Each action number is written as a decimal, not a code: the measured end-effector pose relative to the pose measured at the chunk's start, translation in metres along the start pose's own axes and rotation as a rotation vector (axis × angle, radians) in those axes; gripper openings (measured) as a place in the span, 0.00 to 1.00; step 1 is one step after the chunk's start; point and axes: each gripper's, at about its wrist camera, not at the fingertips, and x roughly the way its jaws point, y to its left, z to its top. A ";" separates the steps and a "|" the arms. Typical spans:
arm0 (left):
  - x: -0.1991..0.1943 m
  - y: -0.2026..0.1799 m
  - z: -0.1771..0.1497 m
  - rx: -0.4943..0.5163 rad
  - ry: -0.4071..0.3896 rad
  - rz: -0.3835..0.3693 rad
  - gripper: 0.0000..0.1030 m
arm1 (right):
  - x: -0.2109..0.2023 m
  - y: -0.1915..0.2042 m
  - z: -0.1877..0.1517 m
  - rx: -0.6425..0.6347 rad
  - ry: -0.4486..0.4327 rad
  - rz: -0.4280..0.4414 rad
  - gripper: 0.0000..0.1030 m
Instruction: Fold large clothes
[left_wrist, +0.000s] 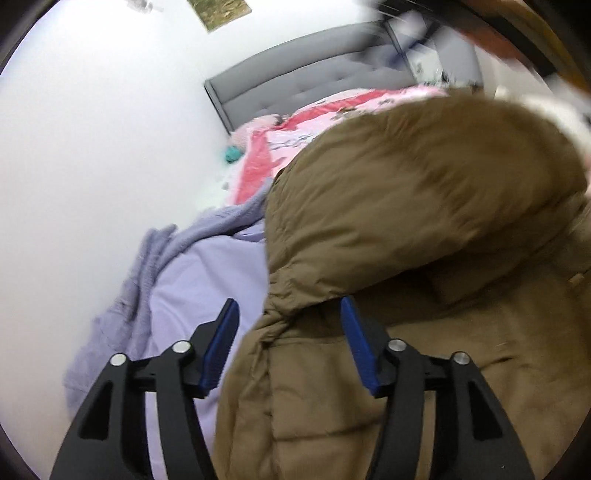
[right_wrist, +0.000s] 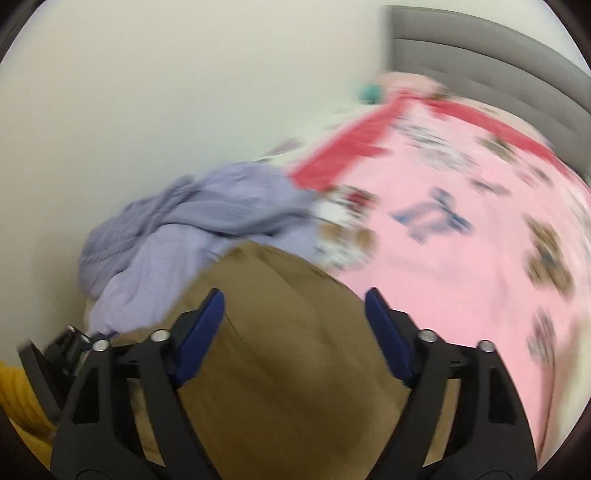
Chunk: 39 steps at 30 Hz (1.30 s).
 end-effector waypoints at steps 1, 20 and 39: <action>-0.003 0.003 0.006 -0.024 0.002 -0.022 0.66 | -0.018 -0.018 -0.021 0.062 -0.020 -0.069 0.61; 0.123 -0.022 0.114 -0.208 0.252 -0.243 0.74 | -0.048 -0.118 -0.194 0.576 -0.122 -0.146 0.52; 0.144 -0.044 0.112 -0.293 0.319 -0.109 0.80 | -0.004 -0.147 -0.186 0.584 0.059 -0.203 0.15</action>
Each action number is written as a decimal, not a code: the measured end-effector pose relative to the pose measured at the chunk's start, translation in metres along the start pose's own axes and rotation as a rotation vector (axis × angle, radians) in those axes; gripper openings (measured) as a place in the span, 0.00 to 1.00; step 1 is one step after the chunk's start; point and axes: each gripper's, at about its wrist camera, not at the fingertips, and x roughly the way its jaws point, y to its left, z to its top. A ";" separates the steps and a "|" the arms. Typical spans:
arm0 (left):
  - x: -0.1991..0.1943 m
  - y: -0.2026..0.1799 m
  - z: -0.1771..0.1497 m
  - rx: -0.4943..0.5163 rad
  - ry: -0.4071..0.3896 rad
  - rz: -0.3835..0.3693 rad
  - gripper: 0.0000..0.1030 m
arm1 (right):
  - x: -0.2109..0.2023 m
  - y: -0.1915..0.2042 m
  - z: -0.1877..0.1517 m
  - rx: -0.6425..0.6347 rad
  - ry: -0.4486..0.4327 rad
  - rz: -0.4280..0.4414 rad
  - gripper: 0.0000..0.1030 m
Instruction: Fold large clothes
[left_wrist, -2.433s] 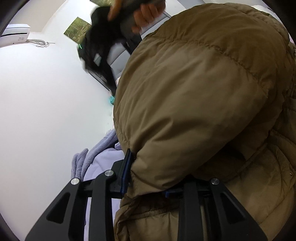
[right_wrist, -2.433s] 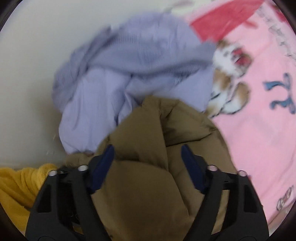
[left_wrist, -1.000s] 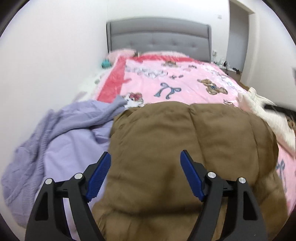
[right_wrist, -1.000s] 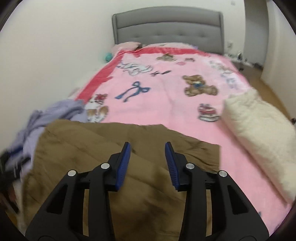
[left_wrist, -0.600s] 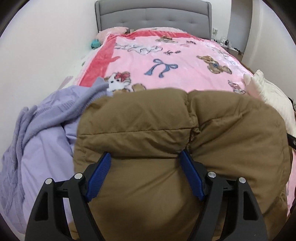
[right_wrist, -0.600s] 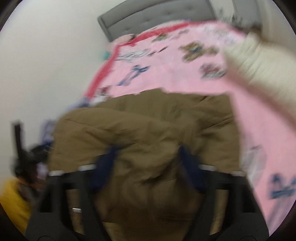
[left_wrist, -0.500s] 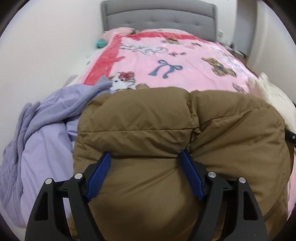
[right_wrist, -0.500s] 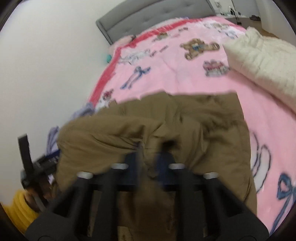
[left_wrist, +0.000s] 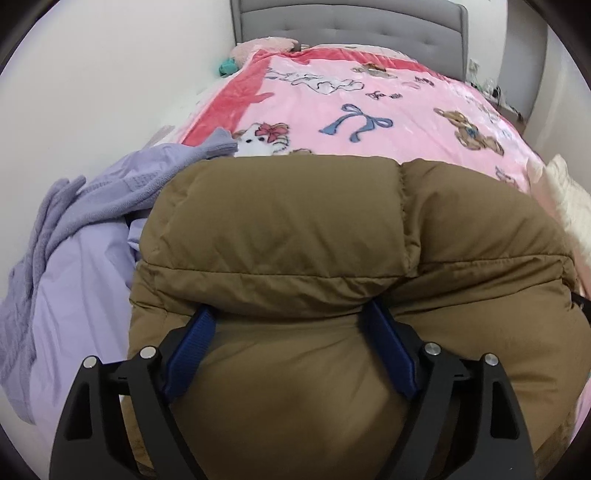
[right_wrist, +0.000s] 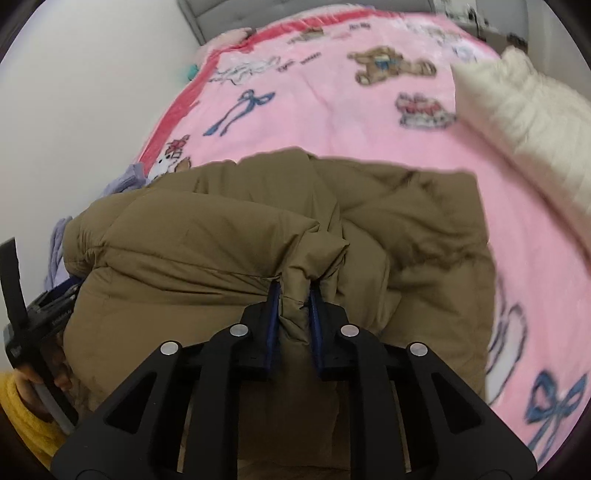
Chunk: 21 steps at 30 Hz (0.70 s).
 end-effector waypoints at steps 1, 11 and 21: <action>-0.005 0.000 -0.002 0.021 -0.014 0.008 0.80 | -0.006 0.001 0.000 0.014 -0.021 -0.003 0.20; -0.049 0.003 0.020 0.185 -0.187 -0.020 0.87 | -0.069 0.053 0.000 -0.241 -0.340 -0.066 0.27; 0.018 -0.004 0.029 0.093 0.059 -0.120 0.87 | 0.015 0.036 0.005 -0.127 -0.154 -0.047 0.27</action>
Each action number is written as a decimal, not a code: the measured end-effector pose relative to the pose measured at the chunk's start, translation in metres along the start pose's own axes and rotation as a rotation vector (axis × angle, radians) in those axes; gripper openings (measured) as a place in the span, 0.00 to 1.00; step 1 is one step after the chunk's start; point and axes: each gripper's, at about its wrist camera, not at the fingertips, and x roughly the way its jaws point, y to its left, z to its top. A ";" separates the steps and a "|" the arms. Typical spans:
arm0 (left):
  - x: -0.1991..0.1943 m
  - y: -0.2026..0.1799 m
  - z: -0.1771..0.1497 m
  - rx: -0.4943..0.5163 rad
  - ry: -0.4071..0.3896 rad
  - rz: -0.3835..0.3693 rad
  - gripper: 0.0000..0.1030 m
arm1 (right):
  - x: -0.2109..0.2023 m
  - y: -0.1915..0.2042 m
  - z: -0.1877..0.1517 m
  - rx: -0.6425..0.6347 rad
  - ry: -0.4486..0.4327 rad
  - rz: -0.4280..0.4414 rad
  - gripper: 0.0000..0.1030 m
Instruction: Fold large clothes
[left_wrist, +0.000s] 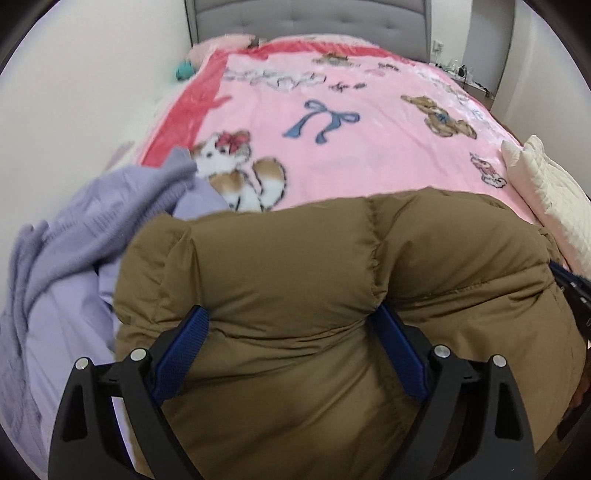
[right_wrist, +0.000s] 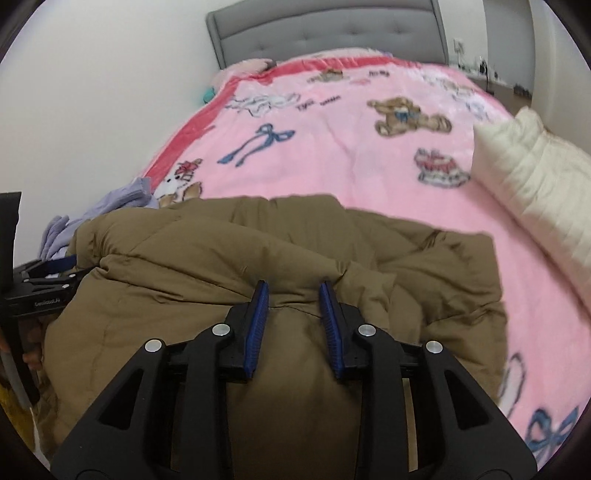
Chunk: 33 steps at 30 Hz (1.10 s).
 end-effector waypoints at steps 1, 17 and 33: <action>0.004 0.001 -0.002 -0.010 0.009 -0.008 0.87 | 0.004 -0.001 -0.002 0.005 0.009 0.002 0.27; 0.033 -0.008 -0.024 0.021 -0.035 -0.004 0.89 | 0.029 -0.009 -0.027 0.019 0.047 0.015 0.28; -0.028 0.015 -0.105 -0.022 -0.194 -0.031 0.90 | -0.037 0.016 -0.089 -0.143 -0.139 0.007 0.39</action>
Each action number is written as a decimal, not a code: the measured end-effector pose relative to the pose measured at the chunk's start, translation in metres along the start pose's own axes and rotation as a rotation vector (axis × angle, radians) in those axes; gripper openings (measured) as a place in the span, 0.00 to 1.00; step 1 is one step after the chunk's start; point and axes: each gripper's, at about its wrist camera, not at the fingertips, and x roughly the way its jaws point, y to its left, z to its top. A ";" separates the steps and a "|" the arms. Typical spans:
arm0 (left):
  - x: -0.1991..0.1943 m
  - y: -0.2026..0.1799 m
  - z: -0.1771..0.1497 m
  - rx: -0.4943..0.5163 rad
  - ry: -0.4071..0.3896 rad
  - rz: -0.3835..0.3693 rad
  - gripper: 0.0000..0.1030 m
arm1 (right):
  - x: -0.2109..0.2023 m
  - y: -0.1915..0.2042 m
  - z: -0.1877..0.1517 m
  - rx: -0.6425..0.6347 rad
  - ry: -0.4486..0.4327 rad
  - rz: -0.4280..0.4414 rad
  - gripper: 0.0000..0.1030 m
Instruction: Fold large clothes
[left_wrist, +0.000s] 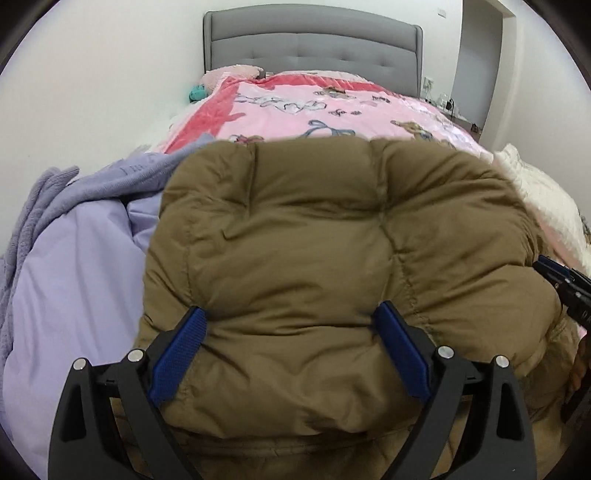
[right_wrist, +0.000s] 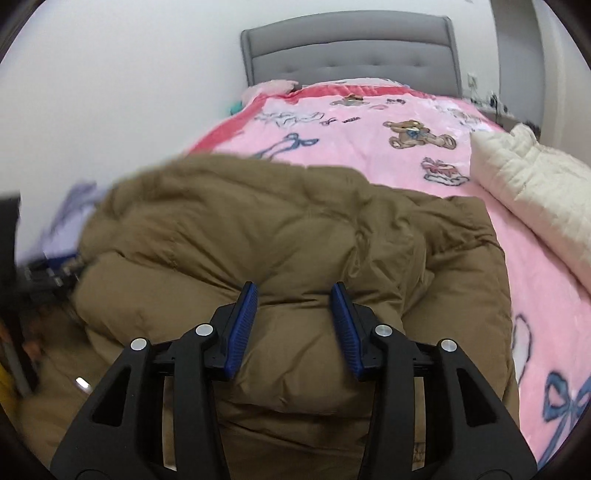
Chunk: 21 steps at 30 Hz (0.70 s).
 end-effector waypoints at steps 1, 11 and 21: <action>0.004 0.001 -0.002 -0.001 0.009 -0.004 0.90 | 0.004 0.001 -0.003 -0.016 0.006 -0.016 0.39; 0.030 -0.002 -0.014 0.025 0.044 0.015 0.91 | 0.030 -0.002 -0.019 -0.026 0.048 -0.033 0.39; -0.016 -0.010 -0.015 0.060 -0.033 0.070 0.92 | -0.002 -0.004 -0.006 0.026 0.088 -0.036 0.53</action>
